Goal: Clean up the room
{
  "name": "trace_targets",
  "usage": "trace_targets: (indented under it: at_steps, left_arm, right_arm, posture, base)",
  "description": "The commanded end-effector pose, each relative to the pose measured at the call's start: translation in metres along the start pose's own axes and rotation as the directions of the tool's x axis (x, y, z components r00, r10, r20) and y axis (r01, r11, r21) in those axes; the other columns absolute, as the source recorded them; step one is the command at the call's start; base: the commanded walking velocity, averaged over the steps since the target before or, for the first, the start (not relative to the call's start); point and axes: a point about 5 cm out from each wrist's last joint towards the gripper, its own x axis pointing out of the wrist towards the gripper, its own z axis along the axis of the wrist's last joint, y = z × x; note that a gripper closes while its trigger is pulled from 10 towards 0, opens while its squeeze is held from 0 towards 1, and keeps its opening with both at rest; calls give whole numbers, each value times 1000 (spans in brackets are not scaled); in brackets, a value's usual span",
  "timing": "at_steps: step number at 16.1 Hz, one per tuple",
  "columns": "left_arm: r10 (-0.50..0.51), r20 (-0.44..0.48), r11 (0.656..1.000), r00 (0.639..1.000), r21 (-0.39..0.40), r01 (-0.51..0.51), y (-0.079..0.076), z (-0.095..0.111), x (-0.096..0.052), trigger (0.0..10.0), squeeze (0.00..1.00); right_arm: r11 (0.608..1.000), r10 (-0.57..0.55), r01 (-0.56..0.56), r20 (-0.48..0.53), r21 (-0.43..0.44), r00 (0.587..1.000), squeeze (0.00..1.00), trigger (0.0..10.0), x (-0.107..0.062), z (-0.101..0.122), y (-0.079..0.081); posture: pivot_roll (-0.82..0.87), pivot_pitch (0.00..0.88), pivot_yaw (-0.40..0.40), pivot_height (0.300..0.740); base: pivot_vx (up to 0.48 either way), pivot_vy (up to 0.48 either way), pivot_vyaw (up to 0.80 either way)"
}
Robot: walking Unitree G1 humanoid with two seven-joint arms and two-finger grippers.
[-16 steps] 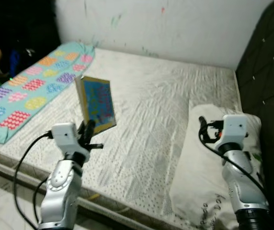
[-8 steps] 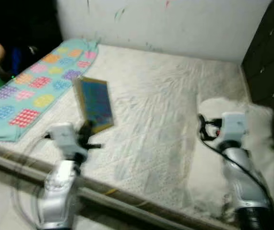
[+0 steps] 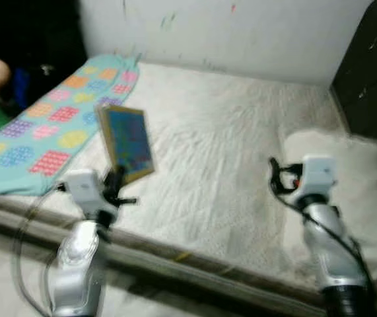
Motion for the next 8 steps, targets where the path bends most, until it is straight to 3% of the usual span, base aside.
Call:
trace_targets:
  at_steps: [1, 8]
  left_arm:
    - [-40, 52, 999, 998, 8, 40, -6, 11, 2, 10000, 0]
    - [-28, 44, 1000, 999, -10, 28, -5, 10, 2, 10000, 0]
  right_arm:
    - [1000, 2, -2, 13, 4, 1000, 0, 10000, 3, 5, -1]
    - [1000, -2, 2, 6, 5, 1000, 0, 10000, 0, 4, -1]
  posture:
    - [-119, 0, 16, 740]
    - [-121, 0, 18, 740]
  base:
    - [0, 0, 0]
    - [0, 0, -747]
